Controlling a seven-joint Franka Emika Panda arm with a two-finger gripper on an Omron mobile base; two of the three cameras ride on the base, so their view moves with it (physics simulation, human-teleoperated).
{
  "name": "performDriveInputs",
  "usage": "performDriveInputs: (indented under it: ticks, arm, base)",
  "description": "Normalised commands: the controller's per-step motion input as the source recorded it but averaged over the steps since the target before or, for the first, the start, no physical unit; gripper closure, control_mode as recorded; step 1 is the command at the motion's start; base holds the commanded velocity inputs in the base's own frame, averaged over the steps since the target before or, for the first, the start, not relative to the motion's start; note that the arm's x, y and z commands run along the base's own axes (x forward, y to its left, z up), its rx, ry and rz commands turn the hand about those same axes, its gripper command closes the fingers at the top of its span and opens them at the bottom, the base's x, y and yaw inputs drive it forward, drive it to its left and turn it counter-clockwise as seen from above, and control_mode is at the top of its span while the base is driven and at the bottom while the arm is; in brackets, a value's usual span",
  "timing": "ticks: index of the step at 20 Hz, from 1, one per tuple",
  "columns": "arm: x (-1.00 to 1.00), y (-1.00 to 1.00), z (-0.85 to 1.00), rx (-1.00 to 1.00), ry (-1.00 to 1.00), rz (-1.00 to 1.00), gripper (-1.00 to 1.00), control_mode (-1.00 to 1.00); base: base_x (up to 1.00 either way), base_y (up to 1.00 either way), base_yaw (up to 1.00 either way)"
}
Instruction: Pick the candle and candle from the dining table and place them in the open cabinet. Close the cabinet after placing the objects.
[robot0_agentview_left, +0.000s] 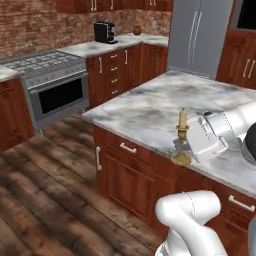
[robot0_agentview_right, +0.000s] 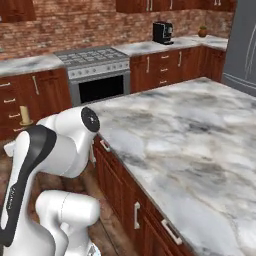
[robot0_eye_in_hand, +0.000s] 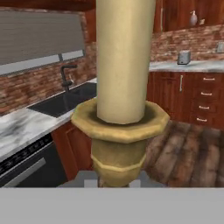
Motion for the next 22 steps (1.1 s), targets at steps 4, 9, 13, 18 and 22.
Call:
performDriveInputs:
  ticks: [4,9,13,18,22]
  arm:
    - [0.00,0.00,0.00,0.00,0.00,0.00,1.00,1.00]
    - [0.00,0.00,0.00,0.00,0.00,0.00,1.00,1.00]
    - [0.00,0.00,0.00,0.00,0.00,0.00,1.00,1.00]
    - [0.00,0.00,0.00,0.00,0.00,0.00,1.00,1.00]
    - [0.00,0.00,0.00,0.00,0.00,0.00,1.00,1.00]
  base:
    - [0.36,1.00,0.47]
    - [0.35,1.00,0.51]
    - [0.36,0.91,0.58]
    - [0.63,0.22,0.46]
    - [1.00,-0.07,0.33]
